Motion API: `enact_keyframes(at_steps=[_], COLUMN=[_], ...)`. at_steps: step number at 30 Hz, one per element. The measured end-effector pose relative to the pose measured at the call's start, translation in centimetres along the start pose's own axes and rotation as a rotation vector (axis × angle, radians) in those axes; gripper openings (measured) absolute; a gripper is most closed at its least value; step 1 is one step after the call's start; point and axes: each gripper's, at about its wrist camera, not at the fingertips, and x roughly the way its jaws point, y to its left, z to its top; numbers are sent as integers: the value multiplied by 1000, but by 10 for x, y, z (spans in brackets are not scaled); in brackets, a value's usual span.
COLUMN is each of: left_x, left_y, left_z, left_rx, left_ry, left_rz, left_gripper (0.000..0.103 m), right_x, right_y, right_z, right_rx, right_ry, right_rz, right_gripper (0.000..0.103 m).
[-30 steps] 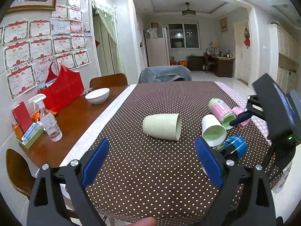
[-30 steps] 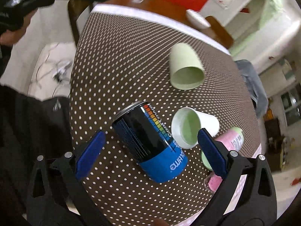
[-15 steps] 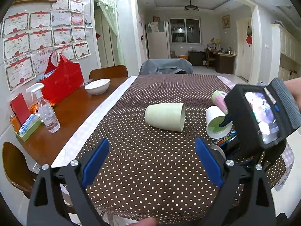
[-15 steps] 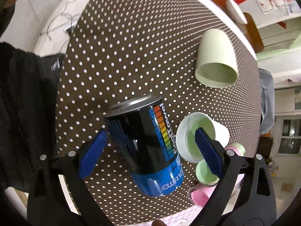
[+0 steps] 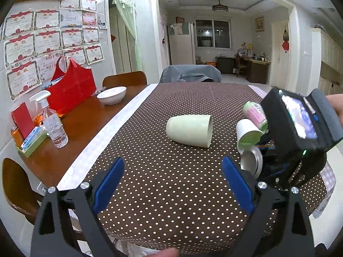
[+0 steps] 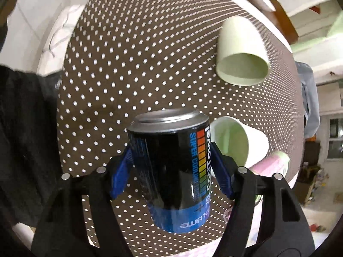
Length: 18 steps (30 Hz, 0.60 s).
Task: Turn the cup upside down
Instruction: 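Lift the can with the right tool and turn it metal lid up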
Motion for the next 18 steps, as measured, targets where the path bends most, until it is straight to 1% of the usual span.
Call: enact_keyframes(at_steps=[6, 8, 12, 18], left_x=[-6, -7, -10, -15], left_y=[-12, -14, -19, -23], left_z=[4, 5, 10, 18], left_rx=[24, 27, 38, 45], left_ry=[-14, -17, -28, -45], left_rz=[-9, -10, -10, -14], left_gripper=[91, 91, 91, 91], right_x=[-23, -31, -46, -66], right_y=[-10, -8, -11, -18], right_z=[-20, -23, -34, -47], right_rx=[112, 149, 240, 335], right_ry=[-102, -138, -232, -350], right_rz=[17, 23, 40, 51], right_gripper=[67, 67, 67, 66])
